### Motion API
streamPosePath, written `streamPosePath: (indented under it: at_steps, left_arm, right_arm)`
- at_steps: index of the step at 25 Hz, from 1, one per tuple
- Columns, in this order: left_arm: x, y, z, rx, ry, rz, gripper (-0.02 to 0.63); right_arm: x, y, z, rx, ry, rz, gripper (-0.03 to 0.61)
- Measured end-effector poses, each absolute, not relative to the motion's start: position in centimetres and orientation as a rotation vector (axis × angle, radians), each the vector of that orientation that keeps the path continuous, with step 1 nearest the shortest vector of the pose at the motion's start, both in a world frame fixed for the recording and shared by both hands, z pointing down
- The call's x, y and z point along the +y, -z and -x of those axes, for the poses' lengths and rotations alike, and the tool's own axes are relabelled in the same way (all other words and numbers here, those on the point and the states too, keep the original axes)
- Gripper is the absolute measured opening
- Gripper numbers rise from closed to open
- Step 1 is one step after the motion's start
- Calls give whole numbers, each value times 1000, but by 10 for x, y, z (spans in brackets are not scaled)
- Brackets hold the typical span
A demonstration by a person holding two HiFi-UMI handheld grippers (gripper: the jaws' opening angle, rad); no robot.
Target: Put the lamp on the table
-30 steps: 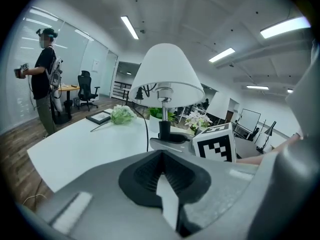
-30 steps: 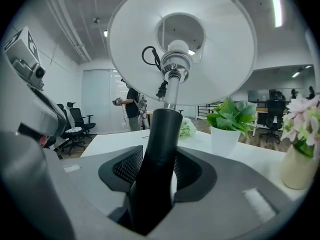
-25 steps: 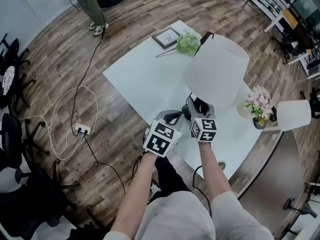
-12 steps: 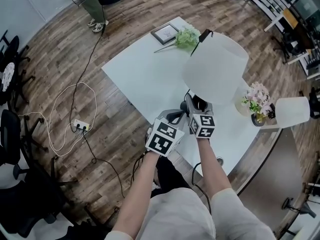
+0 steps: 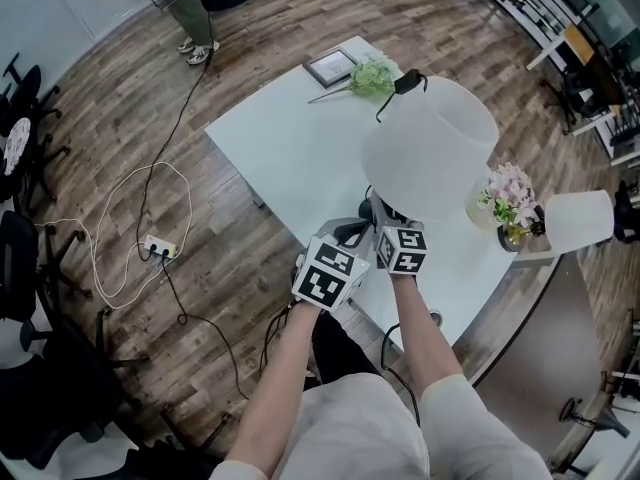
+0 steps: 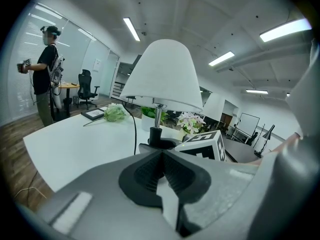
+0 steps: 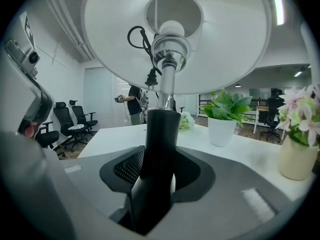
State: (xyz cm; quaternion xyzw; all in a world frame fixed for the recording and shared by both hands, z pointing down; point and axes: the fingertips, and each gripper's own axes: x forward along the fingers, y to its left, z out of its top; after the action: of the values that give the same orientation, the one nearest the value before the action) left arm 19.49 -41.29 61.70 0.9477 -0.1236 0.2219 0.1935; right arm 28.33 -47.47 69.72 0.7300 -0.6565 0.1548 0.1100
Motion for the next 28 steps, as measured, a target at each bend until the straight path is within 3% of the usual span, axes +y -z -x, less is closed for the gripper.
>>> streamPosePath:
  at_steps: [28]
  left_arm:
    - [-394, -633, -164, -401, -612, -2650, 0]
  right_arm:
    - [-459, -706, -277, -1871, -396, -2178, 176]
